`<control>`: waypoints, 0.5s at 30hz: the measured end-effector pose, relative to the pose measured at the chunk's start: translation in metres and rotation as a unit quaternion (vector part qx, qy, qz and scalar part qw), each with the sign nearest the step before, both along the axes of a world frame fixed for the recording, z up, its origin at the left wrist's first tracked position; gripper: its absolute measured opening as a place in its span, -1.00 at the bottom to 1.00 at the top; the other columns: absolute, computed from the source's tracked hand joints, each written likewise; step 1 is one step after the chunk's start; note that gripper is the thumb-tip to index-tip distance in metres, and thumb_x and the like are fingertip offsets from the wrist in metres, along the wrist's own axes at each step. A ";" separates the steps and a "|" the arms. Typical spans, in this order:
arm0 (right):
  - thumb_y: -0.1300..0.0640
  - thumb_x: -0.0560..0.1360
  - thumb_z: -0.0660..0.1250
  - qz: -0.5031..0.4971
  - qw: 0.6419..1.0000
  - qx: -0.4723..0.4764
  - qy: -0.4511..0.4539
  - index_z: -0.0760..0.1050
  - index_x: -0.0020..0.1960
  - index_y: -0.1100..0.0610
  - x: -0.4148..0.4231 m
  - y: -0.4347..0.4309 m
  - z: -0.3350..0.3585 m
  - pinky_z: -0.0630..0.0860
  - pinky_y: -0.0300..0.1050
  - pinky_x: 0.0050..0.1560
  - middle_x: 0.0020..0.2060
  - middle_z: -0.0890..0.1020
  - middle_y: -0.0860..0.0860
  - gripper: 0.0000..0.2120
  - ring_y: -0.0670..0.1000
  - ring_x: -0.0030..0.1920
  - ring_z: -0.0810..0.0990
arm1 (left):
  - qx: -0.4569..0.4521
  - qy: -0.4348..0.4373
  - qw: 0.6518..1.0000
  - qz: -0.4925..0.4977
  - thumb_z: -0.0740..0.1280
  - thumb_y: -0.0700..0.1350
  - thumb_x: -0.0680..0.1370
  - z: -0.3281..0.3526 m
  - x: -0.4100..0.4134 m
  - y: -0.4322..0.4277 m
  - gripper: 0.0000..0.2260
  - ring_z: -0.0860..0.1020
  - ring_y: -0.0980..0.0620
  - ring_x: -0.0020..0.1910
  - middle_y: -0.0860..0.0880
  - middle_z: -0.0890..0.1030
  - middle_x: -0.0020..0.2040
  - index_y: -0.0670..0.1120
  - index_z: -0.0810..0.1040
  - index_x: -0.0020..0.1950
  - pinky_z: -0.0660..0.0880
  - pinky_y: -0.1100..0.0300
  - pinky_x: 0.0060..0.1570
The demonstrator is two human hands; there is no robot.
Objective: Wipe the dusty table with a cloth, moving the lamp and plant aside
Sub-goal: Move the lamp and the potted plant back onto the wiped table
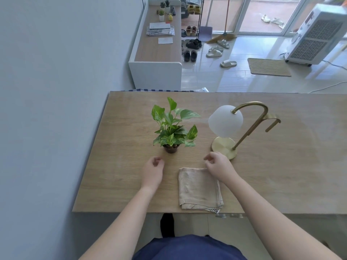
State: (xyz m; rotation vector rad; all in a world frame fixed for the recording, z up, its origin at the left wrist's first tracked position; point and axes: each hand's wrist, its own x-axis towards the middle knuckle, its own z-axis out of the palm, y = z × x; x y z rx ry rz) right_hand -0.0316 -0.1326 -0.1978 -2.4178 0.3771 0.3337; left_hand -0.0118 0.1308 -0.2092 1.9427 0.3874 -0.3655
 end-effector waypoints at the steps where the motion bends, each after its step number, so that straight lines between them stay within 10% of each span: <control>1: 0.13 0.57 0.35 0.025 0.999 -0.034 0.013 0.63 0.03 -0.01 -0.010 -0.006 -0.005 0.52 -0.01 0.16 -0.02 0.59 -0.06 -0.89 0.05 0.08 0.59 | 0.048 -0.018 0.997 -0.056 0.34 0.02 0.69 -0.004 -0.006 -0.002 -0.85 0.63 0.03 0.13 0.12 0.66 0.04 0.04 0.64 0.20 0.50 0.20 -0.01; 8: 0.02 0.62 0.34 0.087 0.991 -0.094 0.036 0.50 0.23 0.04 -0.029 -0.009 -0.013 0.40 -0.09 0.11 0.05 0.45 -0.09 -0.78 0.01 0.17 0.42 | 0.229 -0.071 0.927 -0.289 0.39 0.13 0.62 -0.010 -0.015 -0.037 -0.78 0.46 0.05 0.18 0.13 0.56 0.14 0.11 0.59 0.22 0.54 0.05 0.18; 15: -0.02 0.66 0.30 0.096 0.989 -0.100 0.056 0.40 0.11 0.04 -0.030 -0.008 -0.012 0.42 0.01 0.09 0.04 0.46 -0.05 -0.84 0.06 0.16 0.39 | 0.136 -0.053 0.950 -0.277 0.45 -0.08 0.62 -0.005 -0.005 -0.038 -0.90 0.60 0.15 -0.08 0.12 0.63 -0.09 0.07 0.55 -0.02 0.60 0.13 -0.01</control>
